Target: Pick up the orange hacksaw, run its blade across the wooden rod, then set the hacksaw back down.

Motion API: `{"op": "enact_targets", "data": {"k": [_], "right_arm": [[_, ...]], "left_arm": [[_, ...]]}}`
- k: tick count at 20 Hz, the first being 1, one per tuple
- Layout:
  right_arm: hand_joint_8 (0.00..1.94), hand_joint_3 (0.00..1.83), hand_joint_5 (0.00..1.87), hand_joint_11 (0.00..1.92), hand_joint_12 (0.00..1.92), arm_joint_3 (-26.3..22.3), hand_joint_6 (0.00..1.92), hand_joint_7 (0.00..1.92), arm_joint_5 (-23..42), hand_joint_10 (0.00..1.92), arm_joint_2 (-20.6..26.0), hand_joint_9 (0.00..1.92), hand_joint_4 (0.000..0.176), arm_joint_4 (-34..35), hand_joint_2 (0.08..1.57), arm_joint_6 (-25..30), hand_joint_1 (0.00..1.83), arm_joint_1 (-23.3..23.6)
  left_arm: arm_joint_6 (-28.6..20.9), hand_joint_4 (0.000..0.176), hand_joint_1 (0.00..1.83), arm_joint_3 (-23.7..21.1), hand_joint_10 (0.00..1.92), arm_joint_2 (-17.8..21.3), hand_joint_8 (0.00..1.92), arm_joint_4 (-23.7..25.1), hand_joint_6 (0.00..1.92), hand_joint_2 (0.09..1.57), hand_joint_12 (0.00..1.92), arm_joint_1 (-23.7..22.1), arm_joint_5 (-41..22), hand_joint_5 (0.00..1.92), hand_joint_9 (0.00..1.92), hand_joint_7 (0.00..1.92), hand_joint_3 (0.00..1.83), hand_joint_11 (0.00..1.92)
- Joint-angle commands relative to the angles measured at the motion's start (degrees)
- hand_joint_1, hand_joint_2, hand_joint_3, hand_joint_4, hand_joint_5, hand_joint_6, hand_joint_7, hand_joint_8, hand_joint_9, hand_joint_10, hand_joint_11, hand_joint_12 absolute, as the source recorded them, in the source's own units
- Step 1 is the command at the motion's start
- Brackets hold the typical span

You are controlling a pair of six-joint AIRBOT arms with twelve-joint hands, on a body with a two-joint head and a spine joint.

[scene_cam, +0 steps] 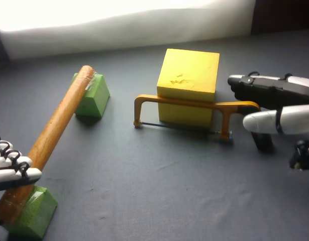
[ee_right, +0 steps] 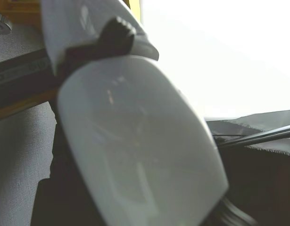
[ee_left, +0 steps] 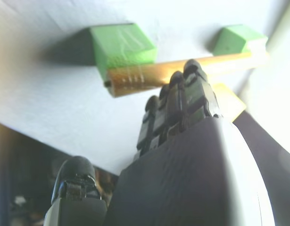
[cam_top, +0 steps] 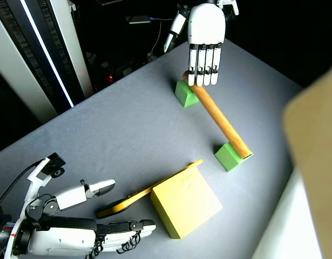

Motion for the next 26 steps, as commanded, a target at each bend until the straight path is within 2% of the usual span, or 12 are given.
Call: {"op": "enact_targets", "data": {"k": [1,4,8,12,13,17,21,24,26], "right_arm": [[0.00,0.00,0.17,0.00,0.75,0.18,0.00,0.14,6.12,0.00,0.09,0.16,0.000,2.11,1.08,0.46,1.05,0.80],[0.00,0.01,0.18,0.00,0.77,0.14,0.00,0.15,6.07,0.00,-0.61,0.17,0.000,2.49,1.10,-0.63,1.02,1.39],[0.00,0.00,0.18,0.00,0.81,-0.41,0.00,0.14,5.95,0.00,-0.92,0.17,0.000,2.67,1.07,-0.36,1.09,1.80],[0.01,0.00,0.19,0.00,0.81,-1.23,0.01,0.15,5.16,0.01,-1.22,0.18,0.000,2.76,1.08,-0.71,1.10,2.30],[0.00,0.00,0.19,0.00,0.78,-1.56,0.00,0.15,4.88,0.00,-1.25,0.17,0.000,2.79,1.10,-0.80,1.05,2.48],[0.00,0.00,0.20,0.00,0.84,-2.71,0.00,0.16,2.58,0.00,-1.62,0.18,0.000,2.94,1.09,-2.11,1.07,3.71],[0.00,0.00,0.21,0.00,0.89,-3.78,0.00,0.18,1.83,0.00,-1.97,0.20,0.000,9.20,1.09,-8.33,1.06,3.72],[0.00,0.00,0.22,0.00,0.86,-4.35,0.00,0.18,0.74,0.00,-2.05,0.20,0.000,9.70,1.11,-10.53,1.07,4.01],[0.01,0.00,0.26,0.00,0.95,-5.59,0.01,0.22,-1.04,0.01,-1.98,0.23,0.000,11.97,1.11,-14.09,1.14,4.97]], "left_arm": [[0.02,0.000,0.00,0.63,0.00,0.32,0.00,-1.04,0.00,1.16,0.00,-0.56,-1.48,0.00,0.00,0.00,0.00,0.01],[0.02,0.000,0.00,1.27,0.00,-0.25,0.00,-1.04,0.00,1.16,0.01,-0.53,-0.02,0.00,0.00,0.00,0.00,0.02],[0.02,0.000,0.00,2.68,0.00,-1.14,0.00,-1.05,0.00,1.16,0.01,-0.55,0.27,0.00,0.01,0.00,0.00,0.02],[0.02,0.000,0.00,2.50,0.01,-1.50,0.00,-1.05,0.00,1.15,0.02,-0.37,0.32,0.00,0.01,0.01,0.00,0.03],[0.02,0.000,0.00,2.31,0.00,-1.50,0.00,-1.04,0.00,1.16,0.01,-0.30,0.32,0.00,0.00,0.00,0.00,0.01],[0.02,0.000,0.00,1.86,0.01,-1.51,0.01,-1.03,0.00,1.15,0.02,0.34,-0.13,0.00,0.02,0.02,0.00,0.03],[0.02,0.000,0.00,1.76,0.01,-1.68,0.01,-1.03,0.01,1.16,0.02,1.18,-0.20,0.01,0.03,0.03,0.00,0.03],[0.02,0.000,0.00,1.85,0.00,-1.64,0.01,-1.03,0.00,1.17,0.02,1.24,-0.20,0.01,0.02,0.03,0.00,0.03],[0.02,0.000,0.00,1.92,0.00,-1.62,0.01,-1.03,0.00,1.16,0.02,1.30,-0.20,0.01,0.02,0.03,0.00,0.03]]}}
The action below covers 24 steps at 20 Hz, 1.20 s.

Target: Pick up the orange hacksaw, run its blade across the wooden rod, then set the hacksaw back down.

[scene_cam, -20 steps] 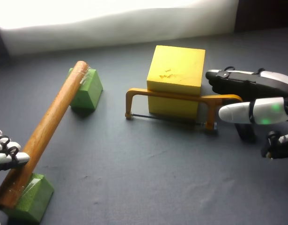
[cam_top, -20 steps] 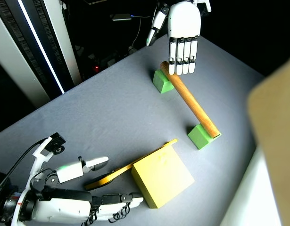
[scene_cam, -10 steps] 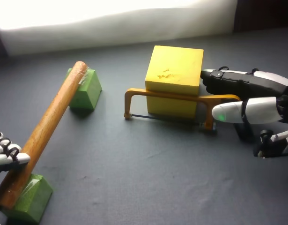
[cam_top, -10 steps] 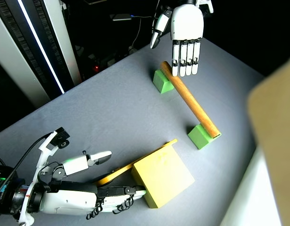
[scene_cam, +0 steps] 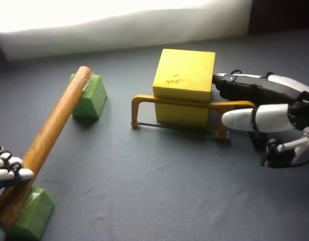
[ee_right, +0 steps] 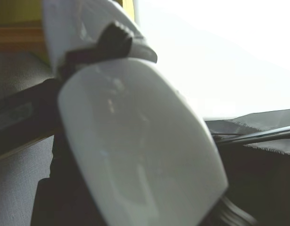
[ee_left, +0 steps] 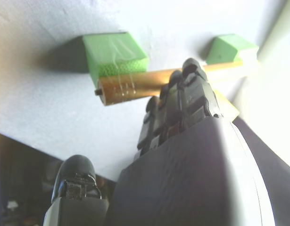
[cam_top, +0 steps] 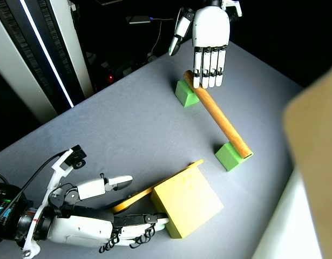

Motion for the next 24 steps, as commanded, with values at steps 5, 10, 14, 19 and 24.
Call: {"op": "enact_targets", "data": {"k": [5,10,14,19,24], "right_arm": [[0.03,0.00,0.58,0.26,1.29,-3.70,0.02,0.66,4.97,0.12,-0.46,0.73,0.000,12.38,1.24,-9.80,1.18,1.37],[1.21,0.00,0.87,0.70,1.63,-5.11,0.89,0.89,5.95,1.47,0.13,0.86,0.000,12.36,1.16,-11.10,1.37,1.06],[1.26,0.00,0.83,0.65,1.70,-5.63,0.94,0.87,8.89,1.53,0.59,0.81,0.000,12.36,1.18,-12.27,1.36,0.87],[1.17,0.00,0.85,0.67,1.62,-7.51,0.91,0.93,14.44,1.47,2.97,0.85,0.000,12.36,1.16,-12.86,1.37,1.15],[1.21,0.00,0.86,0.62,1.65,-12.43,0.90,0.91,19.91,1.50,7.43,0.83,0.000,12.36,1.16,-13.29,1.37,-0.07]], "left_arm": [[0.00,0.000,0.00,-0.02,0.00,-0.10,0.01,-0.82,0.00,1.16,0.03,-0.23,-1.75,0.02,0.03,0.04,0.00,0.04],[0.00,0.000,0.00,-0.10,0.00,-0.10,0.00,-0.82,0.01,1.17,0.03,-0.18,-1.75,0.03,0.03,0.05,0.00,0.03],[0.00,0.000,0.00,-0.11,0.00,-0.04,0.00,-0.82,0.00,1.17,0.04,-0.19,-1.75,0.03,0.03,0.04,0.00,0.03],[0.00,0.000,0.00,-0.09,0.00,-0.03,0.00,-0.82,0.00,1.17,0.05,-0.22,-1.93,0.03,0.03,0.04,0.00,0.03],[0.00,0.000,0.00,-0.06,0.00,-0.25,0.00,-0.82,0.00,1.17,0.05,-0.31,-1.92,0.03,0.02,0.03,0.00,0.03]]}}
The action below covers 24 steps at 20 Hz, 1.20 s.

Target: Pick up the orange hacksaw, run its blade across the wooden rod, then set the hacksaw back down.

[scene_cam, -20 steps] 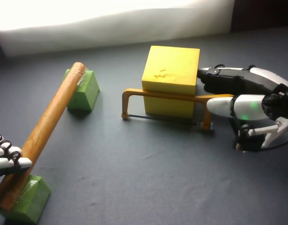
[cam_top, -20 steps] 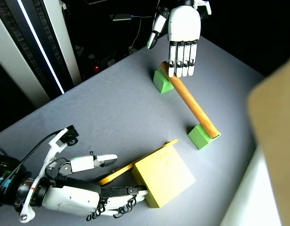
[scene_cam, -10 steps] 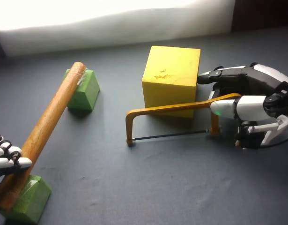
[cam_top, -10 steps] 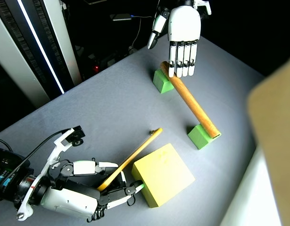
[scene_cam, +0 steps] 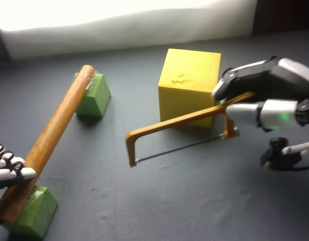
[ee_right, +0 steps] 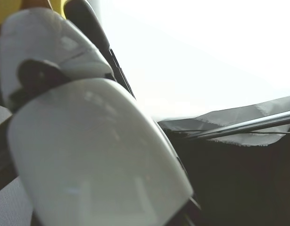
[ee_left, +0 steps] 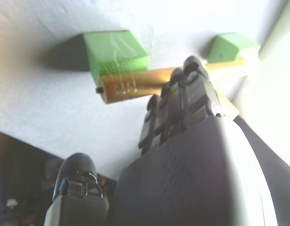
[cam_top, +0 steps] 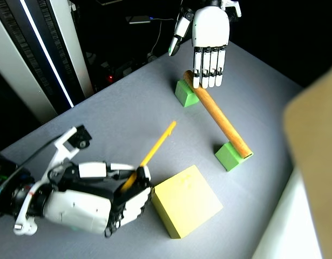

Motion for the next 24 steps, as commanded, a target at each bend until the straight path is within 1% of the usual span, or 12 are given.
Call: {"op": "enact_targets", "data": {"k": [1,3,4,5,6,11,13,14,16,19,20,24], "right_arm": [[1.21,0.00,0.86,0.62,1.65,-0.36,0.90,0.91,9.02,1.50,0.98,0.83,0.000,0.75,1.16,0.91,1.37,0.36],[1.23,0.00,0.85,0.64,1.62,-1.36,0.91,0.89,10.13,1.50,2.02,0.82,0.000,0.76,1.17,0.91,1.37,0.66],[1.29,0.00,0.76,0.64,1.62,-1.87,1.06,0.84,10.20,1.53,2.66,0.76,0.000,0.76,1.20,0.84,1.35,1.22],[1.30,0.00,0.75,0.65,1.62,-2.24,1.08,0.83,10.24,1.54,3.17,0.76,0.000,0.76,1.20,0.31,1.35,1.85],[1.27,0.00,0.82,0.64,1.63,-2.59,0.97,0.87,10.26,1.54,3.70,0.79,0.000,0.76,1.19,-0.20,1.36,2.40],[1.24,0.00,0.86,0.66,1.60,-4.06,0.89,0.88,9.32,1.50,6.63,0.83,0.000,0.79,1.17,-5.34,1.37,5.77],[1.28,0.00,0.77,0.65,1.60,-4.18,1.04,0.84,7.39,1.52,7.88,0.78,0.000,0.90,1.20,-7.43,1.36,7.59],[1.29,0.00,0.77,0.65,1.59,-4.18,1.05,0.83,6.73,1.52,8.28,0.77,0.000,1.56,1.20,-8.84,1.35,8.35],[1.27,0.00,0.84,0.64,1.62,-4.18,0.93,0.86,5.15,1.53,8.70,0.81,0.000,4.21,1.18,-14.28,1.36,10.28],[1.26,0.00,0.86,0.62,1.64,-4.18,0.91,0.87,3.99,1.52,8.68,0.81,0.000,8.75,1.17,-18.68,1.36,12.26],[1.23,0.00,0.85,0.62,1.59,-4.18,0.93,0.88,4.12,1.49,8.47,0.83,0.000,10.13,1.17,-19.55,1.37,12.72],[1.28,0.00,0.81,0.67,1.51,-4.19,1.03,0.82,4.85,1.49,7.01,0.79,0.000,14.41,1.19,-22.65,1.36,14.88]], "left_arm": [[0.02,0.000,0.00,0.06,0.00,-0.10,0.00,-0.71,0.00,1.17,0.05,-0.32,-1.59,0.03,0.02,0.03,0.00,0.03],[0.02,0.000,0.00,0.05,0.00,-0.11,0.00,-0.71,0.00,1.17,0.05,-0.34,-1.59,0.03,0.01,0.03,0.00,0.02],[0.02,0.000,0.00,0.05,0.00,-0.11,0.00,-0.71,0.00,1.17,0.05,-0.36,-1.59,0.02,0.01,0.02,0.00,0.01],[0.02,0.000,0.00,0.03,0.00,-0.11,0.00,-0.71,0.00,1.17,0.05,-0.37,-1.59,0.02,0.01,0.02,0.00,0.01],[0.02,0.000,0.00,0.03,0.00,-0.12,0.00,-0.71,0.00,1.17,0.05,-0.40,-1.59,0.02,0.01,0.02,0.00,0.01],[0.02,0.000,0.00,0.03,0.01,-0.22,0.01,-0.71,0.01,1.17,0.06,-0.45,-1.59,0.03,0.02,0.04,0.00,0.02],[0.02,0.000,0.00,0.03,0.00,-0.26,0.00,-0.71,0.00,1.17,0.07,-0.49,-1.59,0.02,0.02,0.03,0.00,0.01],[0.02,0.000,0.00,0.06,0.00,-0.29,0.00,-0.71,0.00,1.17,0.07,-0.52,-1.59,0.02,0.02,0.03,0.00,0.02],[0.02,0.000,0.00,0.07,0.00,-0.37,0.00,-0.71,0.00,1.17,0.07,-0.59,-1.52,0.02,0.02,0.03,0.00,0.01],[0.02,0.000,0.00,0.07,0.01,-0.45,0.01,-0.71,0.00,1.17,0.08,-0.66,-1.43,0.03,0.02,0.04,0.00,0.01],[0.02,0.000,0.00,0.08,0.01,-0.49,0.01,-0.71,0.00,1.17,0.08,-0.68,-1.41,0.03,0.03,0.04,0.00,0.01],[0.02,0.000,0.00,0.03,0.00,-0.70,0.00,-0.71,0.00,1.16,0.09,-0.76,-1.32,0.03,0.02,0.04,0.00,0.00]]}}
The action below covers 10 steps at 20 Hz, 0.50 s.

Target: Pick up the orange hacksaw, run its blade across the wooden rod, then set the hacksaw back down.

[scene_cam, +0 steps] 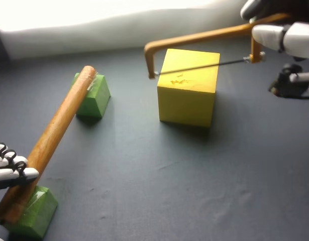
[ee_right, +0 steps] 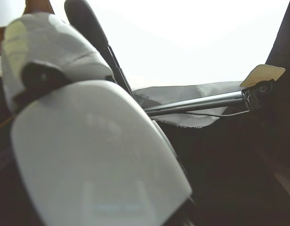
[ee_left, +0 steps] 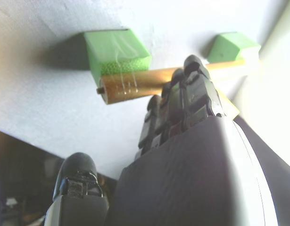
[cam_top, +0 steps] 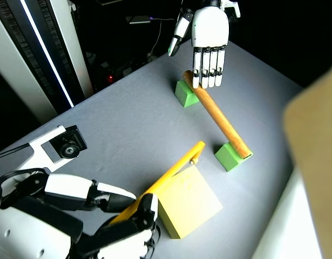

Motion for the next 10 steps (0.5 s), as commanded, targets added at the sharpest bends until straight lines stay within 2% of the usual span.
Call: {"op": "enact_targets", "data": {"k": [1,3,6,10], "right_arm": [[1.29,0.00,0.82,0.66,1.50,-0.15,1.04,0.81,8.50,1.47,-0.03,0.80,0.000,0.10,1.19,0.31,1.36,1.01],[1.28,0.00,0.83,0.67,1.51,-0.47,1.02,0.82,9.29,1.47,-0.70,0.80,0.000,1.87,1.18,-0.88,1.36,1.31],[1.23,0.00,0.80,0.71,1.48,-2.18,1.05,0.84,11.47,1.45,-2.35,0.83,0.000,9.18,1.18,-7.11,1.36,2.92],[1.23,0.00,0.79,0.72,1.51,-2.22,1.05,0.84,10.15,1.46,-4.89,0.83,0.000,14.91,1.18,-12.84,1.36,6.59]], "left_arm": [[0.02,0.000,0.00,0.01,0.00,-0.33,0.00,-0.68,0.00,1.17,0.09,-0.46,-1.27,0.02,0.02,0.04,0.00,0.00],[0.02,0.000,0.00,0.01,0.00,-0.37,0.00,-0.68,0.00,1.17,0.13,-0.51,-1.27,0.03,0.03,0.04,0.00,0.00],[0.02,0.000,0.00,0.05,0.00,-0.39,0.00,-0.68,0.00,1.17,0.09,-0.54,-1.27,0.02,0.03,0.04,0.00,0.00],[0.02,0.000,0.00,0.07,0.01,-0.41,0.01,-0.68,0.01,1.17,0.07,-0.54,-1.25,0.03,0.03,0.04,0.00,0.01]]}}
